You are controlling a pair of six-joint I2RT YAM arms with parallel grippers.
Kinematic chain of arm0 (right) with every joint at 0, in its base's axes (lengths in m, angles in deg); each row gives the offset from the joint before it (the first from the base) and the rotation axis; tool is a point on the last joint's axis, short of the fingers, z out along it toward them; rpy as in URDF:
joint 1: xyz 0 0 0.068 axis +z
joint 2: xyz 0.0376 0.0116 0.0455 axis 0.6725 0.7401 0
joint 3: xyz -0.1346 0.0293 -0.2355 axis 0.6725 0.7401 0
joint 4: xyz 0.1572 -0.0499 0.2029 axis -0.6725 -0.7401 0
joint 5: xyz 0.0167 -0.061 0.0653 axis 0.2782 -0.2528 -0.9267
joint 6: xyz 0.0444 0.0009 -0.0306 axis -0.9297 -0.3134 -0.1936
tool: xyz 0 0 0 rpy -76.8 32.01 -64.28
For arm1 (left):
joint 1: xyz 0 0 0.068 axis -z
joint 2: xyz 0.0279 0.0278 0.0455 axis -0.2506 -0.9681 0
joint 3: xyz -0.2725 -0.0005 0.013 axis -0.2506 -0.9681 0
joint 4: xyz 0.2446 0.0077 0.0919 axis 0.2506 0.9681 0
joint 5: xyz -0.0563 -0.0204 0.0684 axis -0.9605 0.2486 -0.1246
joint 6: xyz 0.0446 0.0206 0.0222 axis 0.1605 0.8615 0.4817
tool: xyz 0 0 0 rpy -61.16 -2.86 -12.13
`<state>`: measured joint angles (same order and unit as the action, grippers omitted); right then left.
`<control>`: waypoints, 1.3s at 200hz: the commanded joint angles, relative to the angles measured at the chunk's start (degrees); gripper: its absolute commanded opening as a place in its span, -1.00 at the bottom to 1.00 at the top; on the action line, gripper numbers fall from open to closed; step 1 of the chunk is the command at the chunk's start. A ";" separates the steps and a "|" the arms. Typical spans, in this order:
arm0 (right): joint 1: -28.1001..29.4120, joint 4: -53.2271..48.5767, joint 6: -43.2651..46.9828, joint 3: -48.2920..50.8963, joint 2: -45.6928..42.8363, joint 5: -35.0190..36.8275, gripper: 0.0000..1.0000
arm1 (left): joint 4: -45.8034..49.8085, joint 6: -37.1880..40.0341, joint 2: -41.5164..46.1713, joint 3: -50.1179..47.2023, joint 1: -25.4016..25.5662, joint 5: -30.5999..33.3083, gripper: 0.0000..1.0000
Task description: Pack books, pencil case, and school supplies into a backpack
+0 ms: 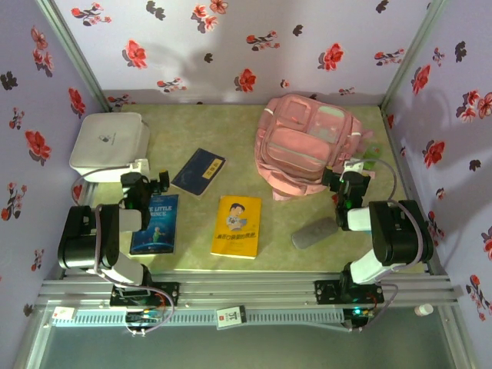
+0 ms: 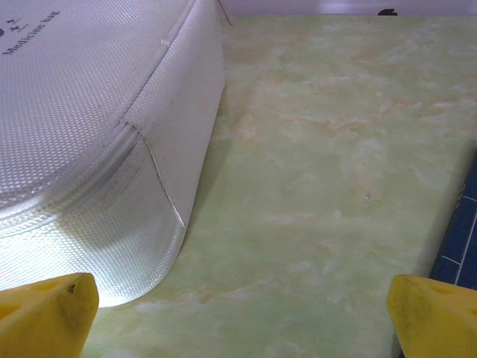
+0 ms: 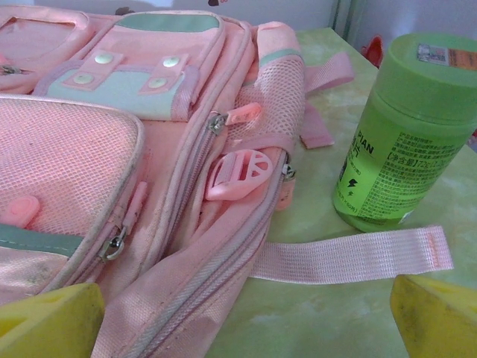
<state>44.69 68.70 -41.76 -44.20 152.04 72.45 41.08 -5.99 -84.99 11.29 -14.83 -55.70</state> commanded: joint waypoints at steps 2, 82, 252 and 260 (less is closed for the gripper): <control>-0.81 -0.24 -1.63 -1.36 0.44 -0.71 0.99 | -1.72 0.77 -0.68 1.22 0.31 -0.51 0.99; -0.94 0.62 -1.70 -0.76 0.28 -0.36 0.99 | -4.02 -0.10 -0.53 -0.10 0.31 1.46 0.99; -0.38 -59.35 -25.73 -40.97 3.31 -16.13 0.91 | 44.94 -32.41 24.30 17.02 1.19 -4.01 0.99; -0.01 -60.18 -25.91 -43.68 6.41 -16.83 0.91 | 45.36 -32.95 23.51 17.73 1.58 -6.54 0.99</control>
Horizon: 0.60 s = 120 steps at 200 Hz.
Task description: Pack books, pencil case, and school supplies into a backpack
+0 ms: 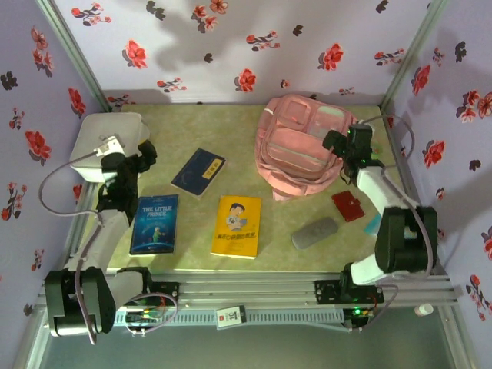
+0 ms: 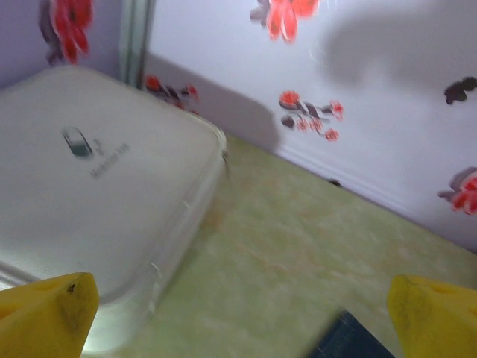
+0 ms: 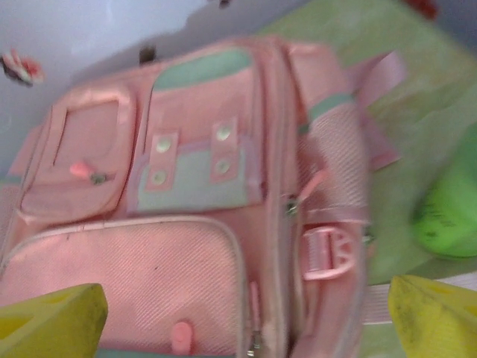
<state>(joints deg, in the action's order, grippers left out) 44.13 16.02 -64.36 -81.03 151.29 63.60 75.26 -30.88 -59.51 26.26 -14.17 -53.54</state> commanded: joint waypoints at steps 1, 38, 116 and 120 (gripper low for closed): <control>0.62 -7.58 -3.35 -7.20 7.35 -8.05 0.91 | 11.19 -8.09 -2.08 2.86 0.95 -9.07 0.99; 2.60 -9.25 -5.49 -15.56 18.25 -8.99 0.85 | 11.52 -9.70 -5.38 4.90 4.02 -15.38 0.99; 15.61 -13.03 -10.28 -19.50 28.34 -2.55 0.80 | 12.57 -8.21 -12.85 9.34 12.96 -16.78 0.99; 16.58 -12.53 -10.77 -19.21 28.36 -2.62 0.80 | 12.53 -8.21 -13.40 9.51 13.36 -16.82 0.99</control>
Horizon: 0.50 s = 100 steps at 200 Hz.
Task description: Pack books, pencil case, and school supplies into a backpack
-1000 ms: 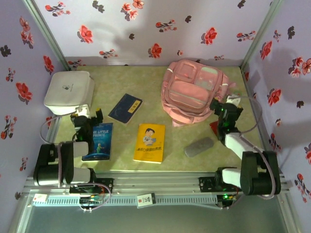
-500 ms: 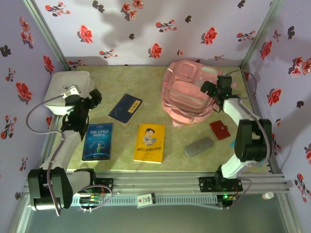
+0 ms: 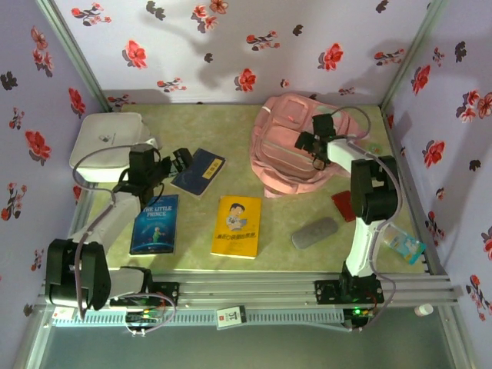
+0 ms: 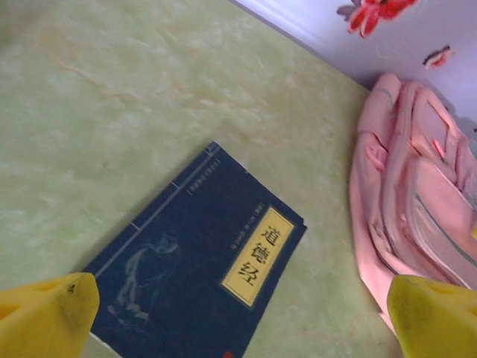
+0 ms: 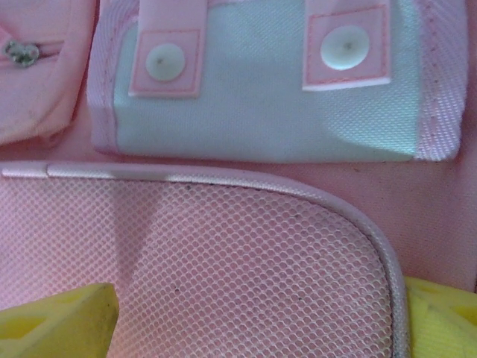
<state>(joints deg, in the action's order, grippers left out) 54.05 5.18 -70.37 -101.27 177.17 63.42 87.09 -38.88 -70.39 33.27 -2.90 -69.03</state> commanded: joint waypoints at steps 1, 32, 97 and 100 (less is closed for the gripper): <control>6.88 -1.57 -4.89 1.11 2.49 -2.51 0.80 | 0.70 -0.17 -2.58 2.64 2.22 -1.33 0.99; 12.61 2.73 -8.49 1.68 2.82 -6.01 0.79 | 0.17 -0.29 -7.39 5.55 6.16 -1.74 0.99; 12.11 2.85 -6.71 -0.69 -8.70 -7.08 0.80 | -0.68 -3.48 -17.48 14.41 16.12 -6.03 0.99; 11.85 2.51 -6.44 -0.38 -9.40 -6.32 0.80 | -1.09 -3.84 -18.02 14.79 16.55 -6.34 0.99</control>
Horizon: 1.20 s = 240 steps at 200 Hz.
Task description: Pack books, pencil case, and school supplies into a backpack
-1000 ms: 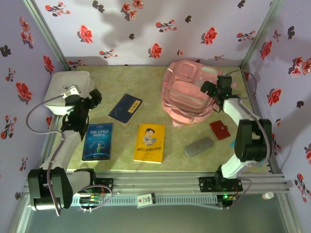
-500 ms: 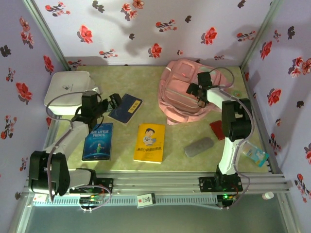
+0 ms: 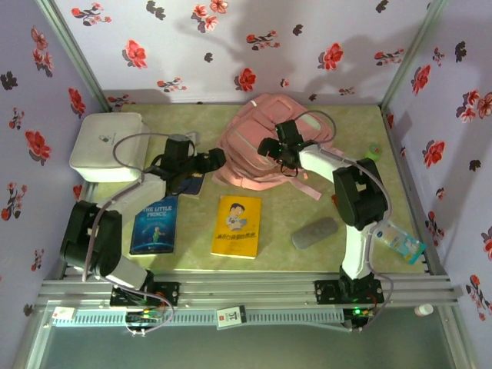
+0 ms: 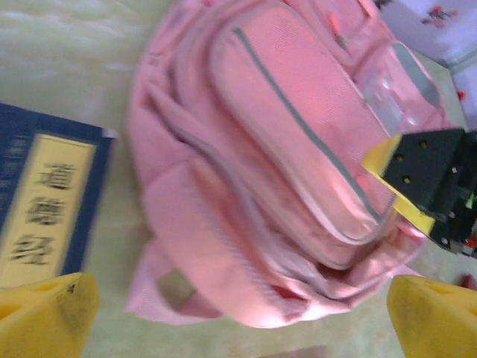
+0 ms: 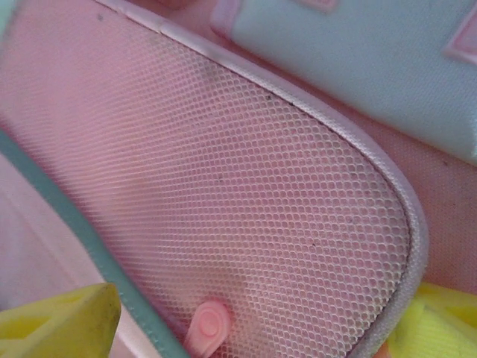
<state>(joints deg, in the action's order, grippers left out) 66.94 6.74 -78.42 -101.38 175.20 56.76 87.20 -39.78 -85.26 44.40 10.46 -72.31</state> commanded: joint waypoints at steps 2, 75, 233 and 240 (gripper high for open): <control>-1.22 0.73 1.68 -0.05 -7.89 0.76 0.80 | -1.48 -3.15 -3.62 3.94 3.45 -3.30 0.99; -9.99 -2.85 1.88 7.50 -11.73 3.86 0.79 | -4.92 -9.52 -21.15 17.31 8.25 -10.71 0.83; -10.17 8.71 -8.34 20.46 -15.13 -8.26 0.60 | 13.33 6.45 -20.27 18.99 -3.73 -2.00 0.75; -10.27 8.68 -8.85 21.50 -16.35 -7.27 0.59 | 13.27 6.06 -19.12 19.25 -3.44 -2.41 0.75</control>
<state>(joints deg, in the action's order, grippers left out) 57.44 13.66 -84.30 -83.12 163.53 46.88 92.86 -37.75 -107.97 61.97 7.92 -78.67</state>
